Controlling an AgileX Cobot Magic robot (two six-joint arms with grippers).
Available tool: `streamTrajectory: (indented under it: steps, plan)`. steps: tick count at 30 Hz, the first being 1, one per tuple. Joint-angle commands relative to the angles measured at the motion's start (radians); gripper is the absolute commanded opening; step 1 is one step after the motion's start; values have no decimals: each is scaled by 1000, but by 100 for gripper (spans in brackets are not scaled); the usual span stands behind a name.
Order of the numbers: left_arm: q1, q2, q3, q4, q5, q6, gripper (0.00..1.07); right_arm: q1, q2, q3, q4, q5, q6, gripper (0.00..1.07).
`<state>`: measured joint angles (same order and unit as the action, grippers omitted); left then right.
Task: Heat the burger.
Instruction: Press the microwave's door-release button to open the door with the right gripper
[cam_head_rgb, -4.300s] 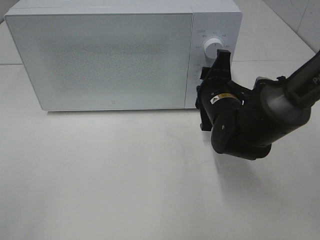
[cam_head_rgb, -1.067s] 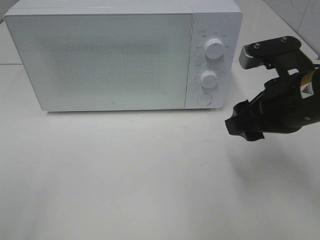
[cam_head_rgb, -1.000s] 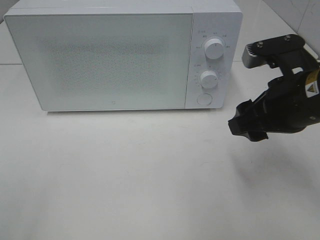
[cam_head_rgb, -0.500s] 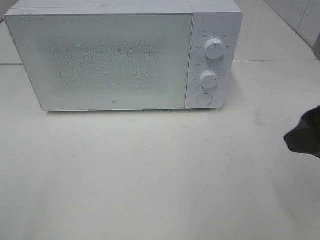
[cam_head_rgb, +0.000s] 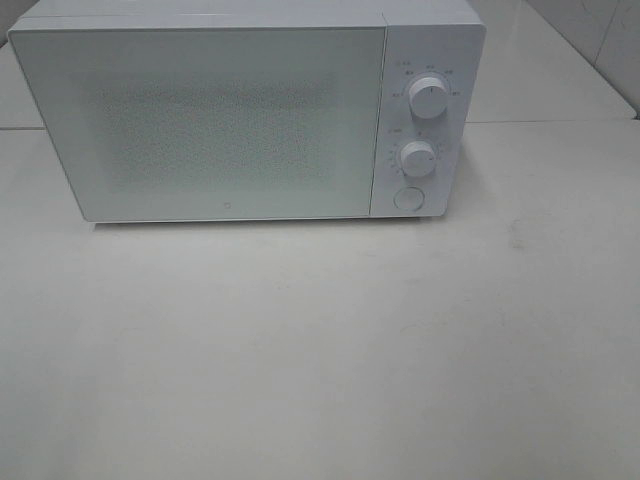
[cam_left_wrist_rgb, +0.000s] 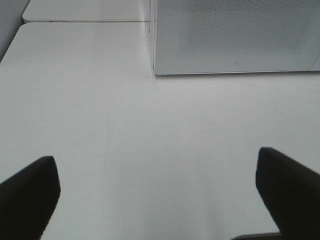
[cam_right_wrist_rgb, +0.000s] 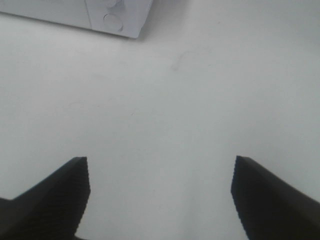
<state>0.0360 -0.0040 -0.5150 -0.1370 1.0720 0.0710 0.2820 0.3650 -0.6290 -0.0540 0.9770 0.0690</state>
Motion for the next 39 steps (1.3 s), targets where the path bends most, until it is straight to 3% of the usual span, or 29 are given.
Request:
streamTrajectory:
  steps: [1, 5, 17, 39]
  plan:
    - [2, -23, -1, -3, 2, -5, 100, -39, -69, 31, 3, -8, -31, 76]
    - [2, -23, -1, -3, 2, -5, 100, -91, -200, 111, 46, -15, -33, 76]
    - [2, -23, -1, -3, 2, -5, 100, -165, -402, 130, 45, 17, -35, 76]
    - [2, -17, -1, -6, 2, -5, 100, -165, -401, 130, 46, 17, -39, 76]
